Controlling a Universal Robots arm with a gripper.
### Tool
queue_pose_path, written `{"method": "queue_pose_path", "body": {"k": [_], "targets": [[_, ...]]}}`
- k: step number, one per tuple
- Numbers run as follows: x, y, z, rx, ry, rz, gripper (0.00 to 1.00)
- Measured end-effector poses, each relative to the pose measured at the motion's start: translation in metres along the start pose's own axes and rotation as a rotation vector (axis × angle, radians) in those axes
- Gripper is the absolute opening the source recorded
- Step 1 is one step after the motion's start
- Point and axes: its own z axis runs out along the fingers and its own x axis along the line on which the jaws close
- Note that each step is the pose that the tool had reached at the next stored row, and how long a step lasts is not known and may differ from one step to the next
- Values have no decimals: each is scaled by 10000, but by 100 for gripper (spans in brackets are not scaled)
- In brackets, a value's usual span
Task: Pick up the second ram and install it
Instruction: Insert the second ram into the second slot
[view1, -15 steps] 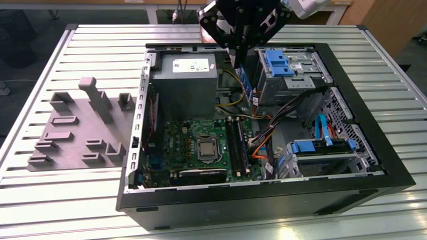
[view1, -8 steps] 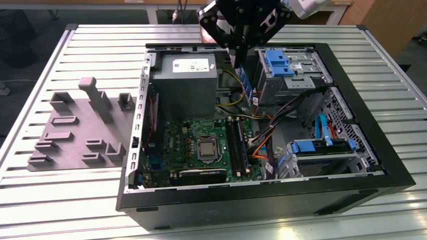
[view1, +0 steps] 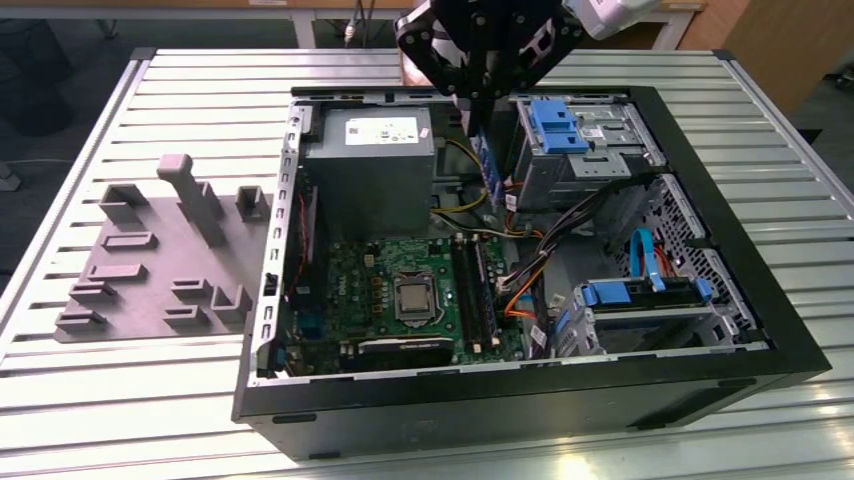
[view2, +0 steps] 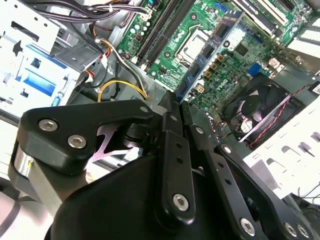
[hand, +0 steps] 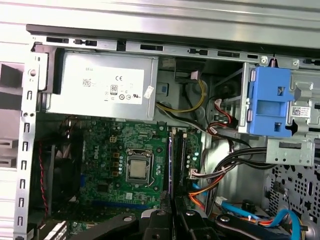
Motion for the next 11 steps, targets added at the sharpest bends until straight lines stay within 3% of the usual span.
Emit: {"method": "queue_pose_path", "body": {"k": [11], "targets": [[0, 0, 2, 7, 2, 771, 14]]}}
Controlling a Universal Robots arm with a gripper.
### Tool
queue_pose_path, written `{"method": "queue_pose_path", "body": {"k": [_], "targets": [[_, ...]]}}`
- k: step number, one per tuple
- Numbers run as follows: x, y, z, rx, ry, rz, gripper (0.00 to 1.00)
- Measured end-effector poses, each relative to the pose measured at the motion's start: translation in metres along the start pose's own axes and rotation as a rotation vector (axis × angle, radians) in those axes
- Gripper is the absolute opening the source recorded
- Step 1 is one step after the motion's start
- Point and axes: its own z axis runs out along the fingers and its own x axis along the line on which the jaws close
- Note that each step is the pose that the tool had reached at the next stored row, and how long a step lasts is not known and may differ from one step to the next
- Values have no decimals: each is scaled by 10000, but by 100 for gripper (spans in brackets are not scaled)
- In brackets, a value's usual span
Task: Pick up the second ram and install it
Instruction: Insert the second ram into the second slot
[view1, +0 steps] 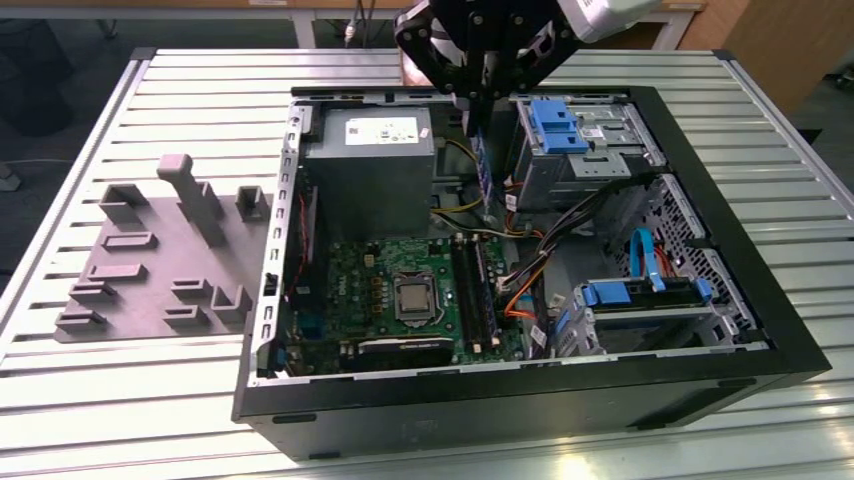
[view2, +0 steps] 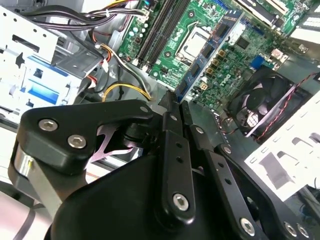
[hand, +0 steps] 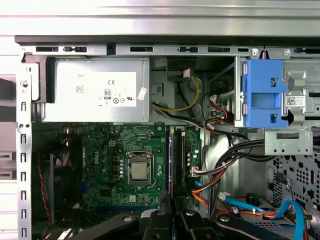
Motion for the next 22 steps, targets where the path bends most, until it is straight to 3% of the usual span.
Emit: {"method": "queue_pose_path", "body": {"k": [22], "targets": [[0, 0, 0, 1, 0, 139, 14]]}}
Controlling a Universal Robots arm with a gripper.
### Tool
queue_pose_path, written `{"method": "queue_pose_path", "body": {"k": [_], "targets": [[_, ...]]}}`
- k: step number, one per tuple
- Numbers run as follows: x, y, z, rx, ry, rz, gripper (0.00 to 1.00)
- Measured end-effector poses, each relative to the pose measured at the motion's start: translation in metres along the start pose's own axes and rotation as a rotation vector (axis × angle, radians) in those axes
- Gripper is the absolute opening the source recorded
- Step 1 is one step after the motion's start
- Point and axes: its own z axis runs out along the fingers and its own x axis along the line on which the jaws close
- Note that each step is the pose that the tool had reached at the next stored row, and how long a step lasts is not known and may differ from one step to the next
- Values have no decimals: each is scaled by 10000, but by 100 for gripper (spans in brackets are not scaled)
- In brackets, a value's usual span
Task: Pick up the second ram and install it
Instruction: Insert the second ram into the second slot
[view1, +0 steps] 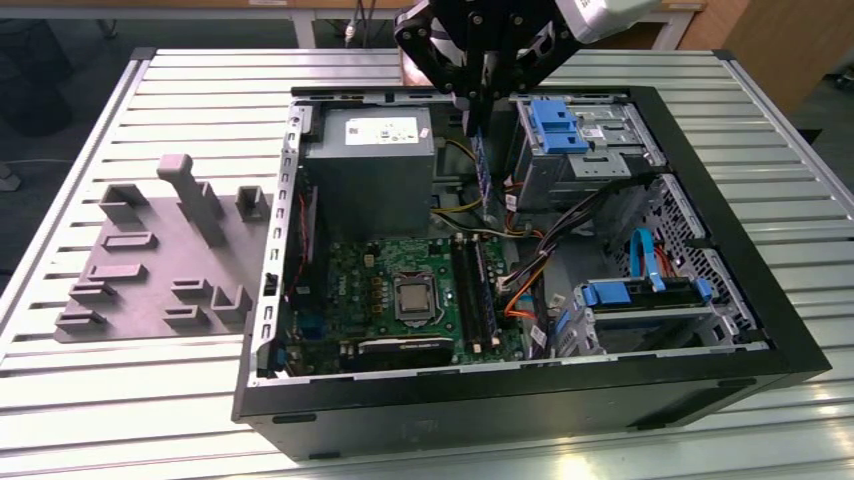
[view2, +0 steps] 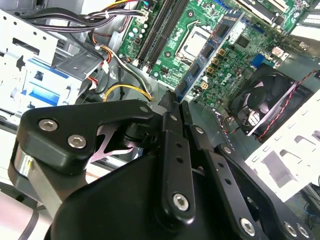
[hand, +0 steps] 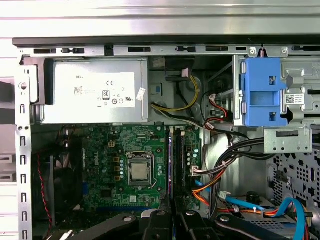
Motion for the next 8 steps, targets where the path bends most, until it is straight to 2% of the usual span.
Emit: {"method": "queue_pose_path", "body": {"k": [3, 8], "targets": [[0, 0, 2, 2, 0, 183, 14], [0, 0, 12, 11, 2, 1050, 14]]}}
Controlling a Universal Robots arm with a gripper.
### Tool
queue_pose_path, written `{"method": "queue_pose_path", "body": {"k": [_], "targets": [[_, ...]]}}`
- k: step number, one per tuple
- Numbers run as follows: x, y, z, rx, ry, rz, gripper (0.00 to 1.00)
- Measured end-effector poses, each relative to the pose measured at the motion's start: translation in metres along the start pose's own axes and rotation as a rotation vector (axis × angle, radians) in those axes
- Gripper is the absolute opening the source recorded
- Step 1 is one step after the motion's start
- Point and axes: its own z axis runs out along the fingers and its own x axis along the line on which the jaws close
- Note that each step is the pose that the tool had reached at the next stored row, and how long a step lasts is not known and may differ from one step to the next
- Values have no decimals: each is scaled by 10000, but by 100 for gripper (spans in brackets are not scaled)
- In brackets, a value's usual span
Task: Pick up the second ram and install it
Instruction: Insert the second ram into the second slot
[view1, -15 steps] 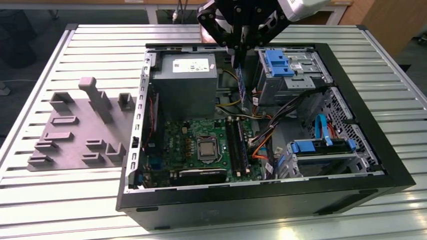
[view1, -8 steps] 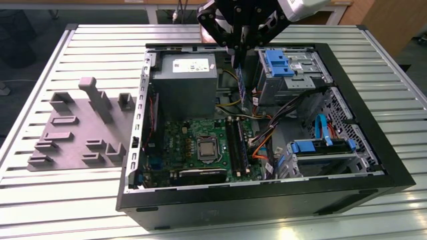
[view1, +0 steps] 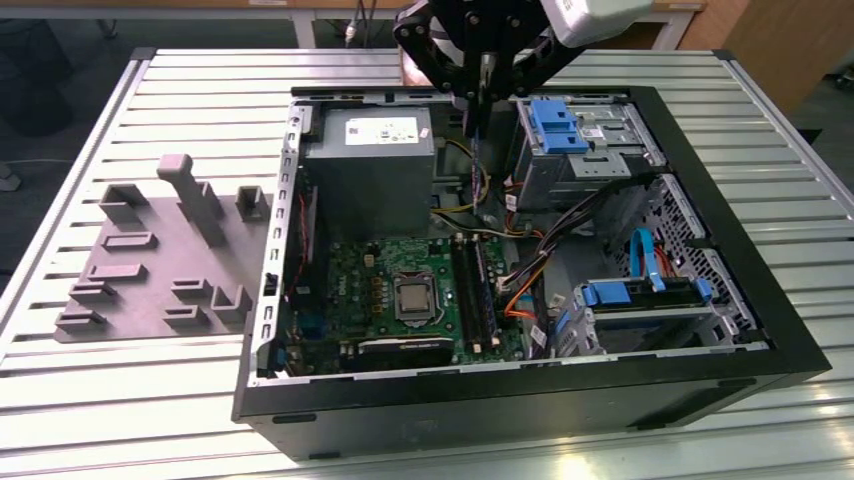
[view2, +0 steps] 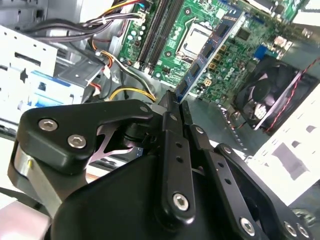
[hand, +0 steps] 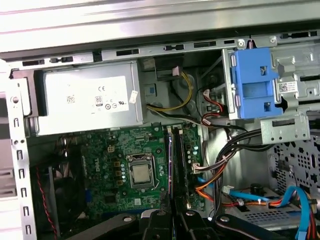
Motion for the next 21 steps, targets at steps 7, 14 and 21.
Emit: {"method": "queue_pose_path", "body": {"k": [7, 14, 21], "targets": [[0, 0, 29, -7, -2, -710, 14], [-14, 4, 124, -11, 4, -1192, 14], [-13, 4, 240, -13, 3, -1202, 14]]}}
